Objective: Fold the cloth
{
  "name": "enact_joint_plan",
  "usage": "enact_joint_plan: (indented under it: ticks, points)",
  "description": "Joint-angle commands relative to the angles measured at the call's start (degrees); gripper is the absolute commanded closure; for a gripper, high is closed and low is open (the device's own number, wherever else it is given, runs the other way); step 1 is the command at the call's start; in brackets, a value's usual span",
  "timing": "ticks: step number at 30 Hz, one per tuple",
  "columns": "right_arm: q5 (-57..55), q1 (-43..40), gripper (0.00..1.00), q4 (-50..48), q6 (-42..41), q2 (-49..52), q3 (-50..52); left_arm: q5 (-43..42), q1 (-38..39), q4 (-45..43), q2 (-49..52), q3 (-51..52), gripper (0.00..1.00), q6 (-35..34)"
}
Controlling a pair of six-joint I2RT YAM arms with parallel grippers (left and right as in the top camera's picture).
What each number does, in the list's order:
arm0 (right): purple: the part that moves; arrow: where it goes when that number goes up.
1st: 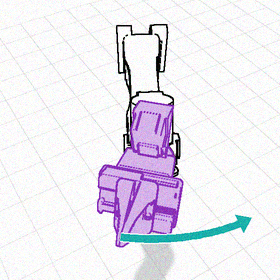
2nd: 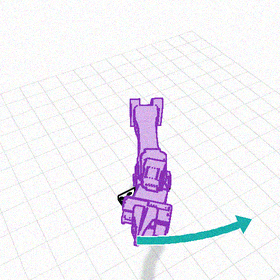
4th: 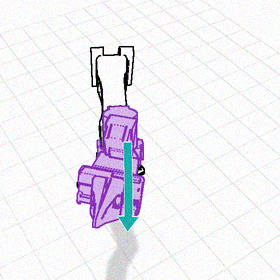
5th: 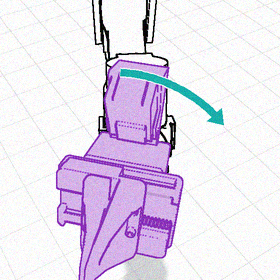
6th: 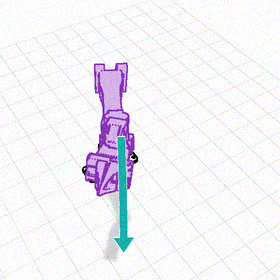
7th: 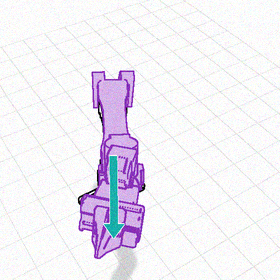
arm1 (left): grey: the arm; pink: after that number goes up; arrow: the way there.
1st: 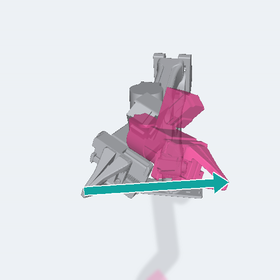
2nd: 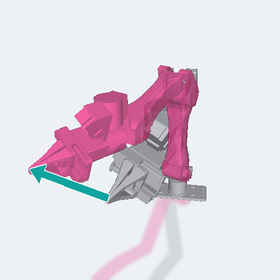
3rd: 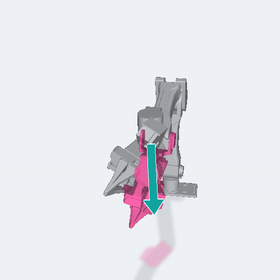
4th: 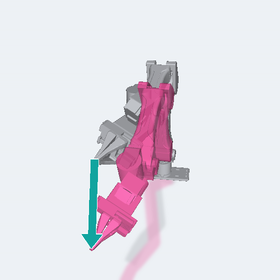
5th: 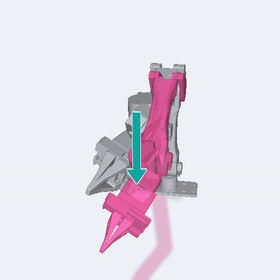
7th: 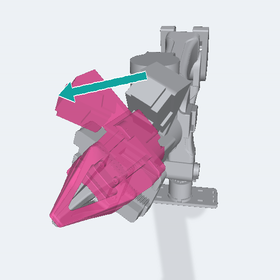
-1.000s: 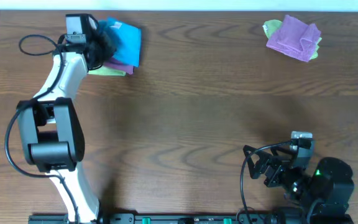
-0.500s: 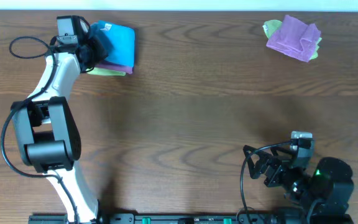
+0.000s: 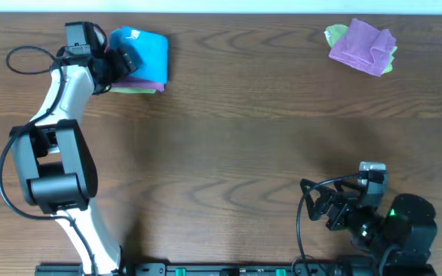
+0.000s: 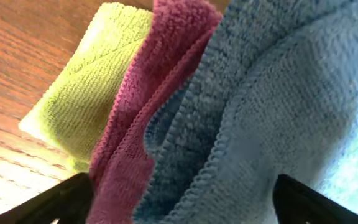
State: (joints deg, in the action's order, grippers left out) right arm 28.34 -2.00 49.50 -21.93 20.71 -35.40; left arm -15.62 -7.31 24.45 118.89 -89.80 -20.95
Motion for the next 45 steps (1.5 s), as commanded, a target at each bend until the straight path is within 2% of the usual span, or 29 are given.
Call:
enact_joint_plan:
  ticks: [1,9,19,24,26,31,34,40,45]
  points:
    - [0.4,0.2,0.01,0.1,-0.5,-0.3,0.2,0.9,-0.2,1.1,-4.5,-1.5,0.05,1.7]
    - [0.4,0.2,0.01,0.1,-0.5,-0.3,0.2,2.2,-0.2,4.2,-12.3,-1.5,0.05,1.7]
    - [0.4,0.2,0.01,0.1,-0.5,-0.3,0.2,2.1,0.7,16.9,-23.2,-1.5,0.05,1.7]
    - [0.4,0.2,0.01,0.1,-0.5,-0.3,0.2,1.8,2.6,19.3,-28.7,-1.5,0.05,1.6]
    - [0.4,0.2,0.01,0.1,-0.5,-0.3,0.2,-0.8,3.3,19.9,-30.8,-1.5,0.05,1.6]
    - [0.4,0.2,0.01,0.1,-0.5,-0.3,0.2,1.0,3.2,21.3,-32.0,-1.5,0.05,1.7]
    - [0.4,0.2,0.01,0.1,-0.5,-0.3,0.2,1.0,3.7,27.5,-32.0,-1.4,0.05,2.0]
    - [0.4,0.2,0.01,0.1,-0.5,-0.3,0.2,0.9,8.0,40.0,-32.1,-1.2,0.05,7.3]
    - [0.4,0.2,0.01,0.1,-0.5,-0.3,0.2,1.6,11.6,37.6,-36.9,4.7,0.05,7.5]
